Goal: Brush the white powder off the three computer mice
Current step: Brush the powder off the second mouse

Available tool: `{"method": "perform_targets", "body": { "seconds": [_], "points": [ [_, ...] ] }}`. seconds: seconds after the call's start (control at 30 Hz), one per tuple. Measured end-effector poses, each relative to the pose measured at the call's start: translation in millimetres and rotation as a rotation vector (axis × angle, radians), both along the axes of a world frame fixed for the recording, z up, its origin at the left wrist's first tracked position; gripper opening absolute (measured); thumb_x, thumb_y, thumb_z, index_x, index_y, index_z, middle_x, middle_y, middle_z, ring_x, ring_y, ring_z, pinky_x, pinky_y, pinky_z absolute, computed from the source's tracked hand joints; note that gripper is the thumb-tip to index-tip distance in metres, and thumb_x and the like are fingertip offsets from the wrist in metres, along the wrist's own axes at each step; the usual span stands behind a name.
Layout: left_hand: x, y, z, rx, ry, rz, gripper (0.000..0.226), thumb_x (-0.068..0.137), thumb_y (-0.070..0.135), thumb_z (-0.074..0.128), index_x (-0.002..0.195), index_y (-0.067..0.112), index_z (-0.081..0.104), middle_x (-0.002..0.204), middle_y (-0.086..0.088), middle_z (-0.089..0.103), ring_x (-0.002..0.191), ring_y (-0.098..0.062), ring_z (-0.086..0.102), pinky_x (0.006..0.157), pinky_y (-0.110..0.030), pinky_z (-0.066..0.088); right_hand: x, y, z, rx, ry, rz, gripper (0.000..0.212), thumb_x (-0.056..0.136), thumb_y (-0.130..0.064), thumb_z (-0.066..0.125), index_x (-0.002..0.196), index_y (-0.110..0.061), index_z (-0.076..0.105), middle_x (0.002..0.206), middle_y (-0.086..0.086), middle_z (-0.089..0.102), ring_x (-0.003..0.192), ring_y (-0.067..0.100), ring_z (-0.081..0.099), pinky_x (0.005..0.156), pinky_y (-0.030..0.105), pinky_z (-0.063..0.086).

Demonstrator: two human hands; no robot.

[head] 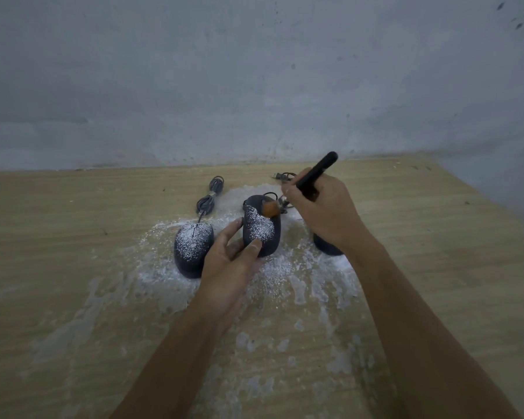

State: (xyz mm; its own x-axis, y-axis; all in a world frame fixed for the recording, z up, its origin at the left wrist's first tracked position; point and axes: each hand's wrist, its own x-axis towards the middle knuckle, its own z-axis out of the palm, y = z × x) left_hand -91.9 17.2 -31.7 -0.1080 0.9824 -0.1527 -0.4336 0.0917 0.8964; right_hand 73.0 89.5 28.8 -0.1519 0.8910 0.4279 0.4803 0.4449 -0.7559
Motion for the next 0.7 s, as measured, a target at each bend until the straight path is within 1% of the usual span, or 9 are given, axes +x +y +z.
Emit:
{"method": "perform_targets", "body": {
  "seconds": [0.07, 0.13, 0.2, 0.27, 0.37, 0.43, 0.53, 0.63, 0.7],
  "points": [
    [0, 0, 0, 0.001, -0.002, 0.007, 0.043, 0.096, -0.001, 0.060, 0.129, 0.026, 0.056, 0.112, -0.003, 0.077, 0.106, -0.019, 0.073, 0.087, -0.033, 0.058, 2, -2, -2, 0.018, 0.061, -0.026, 0.013, 0.099, -0.030, 0.066, 0.094, -0.019, 0.070, 0.055, -0.007, 0.050, 0.044, 0.005, 0.040, 0.044, 0.015, 0.030],
    [0, 0, 1, 0.000, 0.000, 0.007, 0.044, 0.096, -0.001, 0.060, 0.131, 0.024, 0.055, 0.113, -0.003, 0.076, 0.107, -0.020, 0.072, 0.090, -0.036, 0.057, 2, -3, -4, 0.013, 0.061, -0.021, 0.013, 0.098, -0.029, 0.067, 0.095, -0.018, 0.072, 0.056, -0.008, 0.051, 0.044, 0.005, 0.040, 0.045, 0.015, 0.030],
    [0, 0, 0, 0.001, 0.001, 0.004, 0.044, 0.096, -0.001, 0.060, 0.133, 0.023, 0.055, 0.114, -0.002, 0.076, 0.108, -0.020, 0.072, 0.091, -0.036, 0.057, 0, -4, -6, 0.013, 0.080, -0.040, 0.011, 0.099, -0.027, 0.066, 0.092, -0.020, 0.070, 0.056, -0.013, 0.051, 0.044, 0.004, 0.043, 0.045, 0.013, 0.031],
    [-1, -1, 0, 0.004, 0.006, -0.005, 0.044, 0.096, 0.000, 0.060, 0.133, 0.024, 0.054, 0.117, -0.005, 0.075, 0.109, -0.020, 0.072, 0.089, -0.034, 0.057, -1, -4, -7, 0.039, 0.137, -0.083, 0.010, 0.099, -0.028, 0.065, 0.090, -0.023, 0.068, 0.054, -0.012, 0.051, 0.043, 0.003, 0.044, 0.044, 0.012, 0.031],
    [-1, -1, -1, 0.008, 0.013, -0.016, 0.042, 0.096, 0.002, 0.061, 0.127, 0.030, 0.055, 0.119, -0.006, 0.074, 0.108, -0.019, 0.072, 0.083, -0.028, 0.058, -1, -6, -9, 0.048, 0.074, -0.072, 0.011, 0.099, -0.032, 0.065, 0.092, -0.025, 0.070, 0.056, -0.002, 0.054, 0.044, 0.005, 0.041, 0.043, 0.014, 0.030],
    [-2, -1, -1, 0.009, 0.024, -0.019, 0.041, 0.096, 0.002, 0.061, 0.124, 0.032, 0.056, 0.120, -0.005, 0.074, 0.107, -0.018, 0.072, 0.082, -0.027, 0.058, -1, -7, -11, 0.058, 0.070, -0.103, 0.013, 0.099, -0.029, 0.064, 0.088, -0.023, 0.068, 0.057, -0.007, 0.053, 0.045, 0.004, 0.044, 0.044, 0.013, 0.033],
    [-2, -1, -2, 0.013, 0.017, -0.020, 0.040, 0.096, 0.002, 0.061, 0.121, 0.033, 0.058, 0.120, -0.005, 0.074, 0.108, -0.019, 0.072, 0.084, -0.028, 0.058, -1, -6, -11, 0.086, 0.153, -0.166, 0.012, 0.099, -0.032, 0.064, 0.088, -0.027, 0.067, 0.059, -0.012, 0.056, 0.047, 0.003, 0.047, 0.045, 0.014, 0.034],
    [-2, -2, -1, 0.013, 0.006, -0.023, 0.040, 0.096, 0.002, 0.061, 0.119, 0.034, 0.058, 0.119, -0.005, 0.074, 0.107, -0.018, 0.072, 0.080, -0.026, 0.059, -4, -7, -11, 0.086, 0.101, -0.115, 0.010, 0.099, -0.034, 0.064, 0.090, -0.031, 0.069, 0.058, -0.018, 0.059, 0.047, 0.003, 0.048, 0.045, 0.013, 0.034],
    [-2, -2, 0, 0.007, -0.006, -0.023, 0.040, 0.096, 0.001, 0.060, 0.122, 0.031, 0.058, 0.118, -0.005, 0.075, 0.107, -0.019, 0.073, 0.080, -0.026, 0.060, -6, -8, -13, 0.078, 0.080, -0.110, 0.013, 0.099, -0.032, 0.063, 0.086, -0.031, 0.066, 0.057, -0.018, 0.058, 0.048, 0.001, 0.049, 0.045, 0.012, 0.035]
  ]
}}
